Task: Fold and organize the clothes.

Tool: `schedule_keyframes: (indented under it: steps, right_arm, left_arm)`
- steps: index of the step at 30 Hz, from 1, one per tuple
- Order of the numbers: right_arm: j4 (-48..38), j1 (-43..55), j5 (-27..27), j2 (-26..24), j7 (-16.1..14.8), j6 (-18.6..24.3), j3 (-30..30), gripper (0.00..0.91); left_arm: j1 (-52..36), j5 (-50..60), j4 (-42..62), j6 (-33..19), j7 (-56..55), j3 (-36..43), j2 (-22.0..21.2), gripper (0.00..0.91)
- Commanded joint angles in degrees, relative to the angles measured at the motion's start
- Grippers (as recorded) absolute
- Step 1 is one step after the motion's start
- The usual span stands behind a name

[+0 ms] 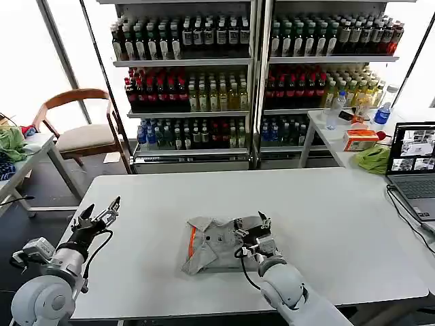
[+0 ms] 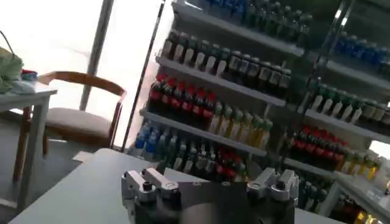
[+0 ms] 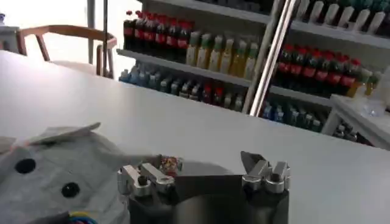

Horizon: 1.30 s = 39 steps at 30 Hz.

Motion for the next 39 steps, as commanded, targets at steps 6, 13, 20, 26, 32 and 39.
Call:
schedule_keyframes:
  steps: [6, 13, 20, 26, 32, 39]
  right_arm:
    - [-0.8, -0.3, -3.0, -0.7, 0.0, -3.3, 1.4, 0.907]
    - [-0.5, -0.5, -3.0, -1.2, -1.6, -7.9, 1.0, 0.907]
    - [1.9, -1.1, -2.8, -1.3, -0.5, -2.7, 2.5, 0.907]
    - [4.8, -0.7, -0.2, -0.9, -1.8, 9.3, 3.1, 0.907]
    - [3.0, 0.5, 1.0, 2.1, -4.5, 14.4, -0.7, 0.907]
    - [9.3, -6.6, 3.3, 0.9, -7.6, 20.1, 5.2, 0.907]
  left_arm:
    - [0.1, -0.1, 0.6, -0.1, 0.4, -0.4, 0.3, 0.907]
    - [-0.2, -0.3, 0.5, -0.1, 0.3, 0.0, 0.4, 0.907]
    - [0.2, -0.4, 0.0, -0.1, 0.3, -0.4, 0.5, 0.907]
    - [0.4, -0.9, -0.8, 0.0, 0.2, -1.0, 0.6, 0.907]
    - [1.3, -0.4, -1.7, -0.1, 0.2, -1.6, 0.6, 0.907]
    - [6.3, 5.7, -5.1, -2.5, 3.3, -4.8, -1.0, 0.907]
